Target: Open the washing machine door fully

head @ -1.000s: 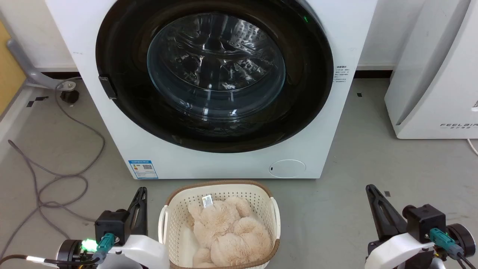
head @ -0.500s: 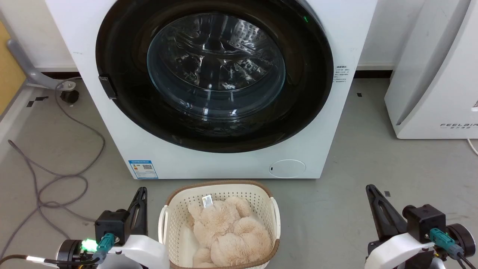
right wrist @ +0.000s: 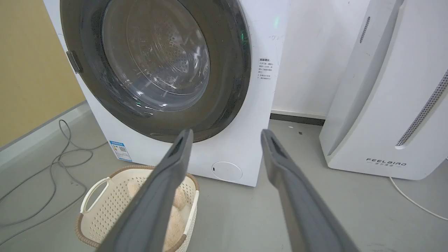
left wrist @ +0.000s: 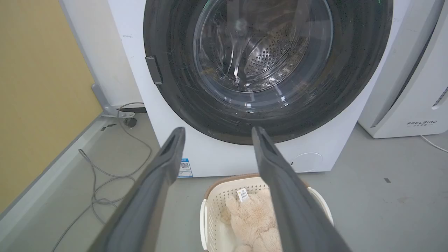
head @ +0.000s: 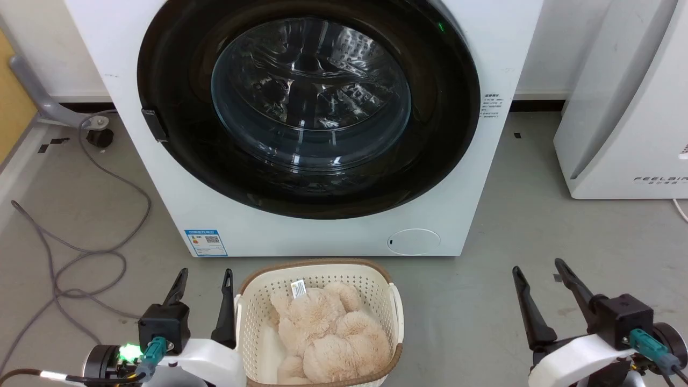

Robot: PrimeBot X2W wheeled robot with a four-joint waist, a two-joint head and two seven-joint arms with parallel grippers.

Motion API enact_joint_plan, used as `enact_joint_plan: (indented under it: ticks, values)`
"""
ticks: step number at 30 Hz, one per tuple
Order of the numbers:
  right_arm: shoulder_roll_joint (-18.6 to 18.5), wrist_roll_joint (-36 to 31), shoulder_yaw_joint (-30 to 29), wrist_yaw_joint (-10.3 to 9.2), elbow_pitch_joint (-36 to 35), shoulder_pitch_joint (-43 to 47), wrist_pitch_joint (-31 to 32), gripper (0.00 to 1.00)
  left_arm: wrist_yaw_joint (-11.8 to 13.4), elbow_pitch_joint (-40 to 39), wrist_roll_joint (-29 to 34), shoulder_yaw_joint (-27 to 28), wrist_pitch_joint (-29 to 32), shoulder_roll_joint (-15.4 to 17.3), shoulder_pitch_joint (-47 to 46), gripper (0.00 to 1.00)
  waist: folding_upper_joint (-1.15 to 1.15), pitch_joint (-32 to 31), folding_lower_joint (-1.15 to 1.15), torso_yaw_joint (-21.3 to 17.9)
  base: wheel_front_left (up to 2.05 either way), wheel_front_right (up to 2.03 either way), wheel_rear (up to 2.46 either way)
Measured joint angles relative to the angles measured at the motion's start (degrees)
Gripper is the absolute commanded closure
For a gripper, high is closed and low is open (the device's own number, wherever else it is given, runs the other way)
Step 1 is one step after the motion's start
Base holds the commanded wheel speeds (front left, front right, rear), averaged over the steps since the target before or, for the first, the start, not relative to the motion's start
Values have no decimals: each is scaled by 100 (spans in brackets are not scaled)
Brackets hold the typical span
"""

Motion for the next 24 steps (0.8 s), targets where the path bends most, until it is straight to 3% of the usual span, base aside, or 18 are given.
enact_joint_plan:
  ticks: [8,9,10,11,12,24]
  values:
    - [0,315,-44,0,-68,1,-101,0,82,-2,-42,-54,-98,-1,-1,0,0,9,0,2,0,0,0]
    - [0,353,-47,0,-79,1,-119,12,97,-2,-42,-60,-102,-1,-1,0,0,10,0,2,0,0,0]
    - [0,401,-54,0,-90,1,-143,57,98,-2,-43,-63,-123,-1,-1,0,0,11,0,3,0,0,0]
    - [0,463,-59,0,-103,1,-145,73,100,-3,-44,-68,-145,-1,-1,0,0,12,0,3,0,0,0]
    - [0,527,-64,0,-113,1,-152,100,116,-3,-46,-73,-151,-1,-1,0,0,14,0,3,0,0,0]
    - [0,2035,-172,0,-60,-1,-296,100,233,-9,-101,-119,-292,-1,-1,0,0,33,0,10,0,0,0]
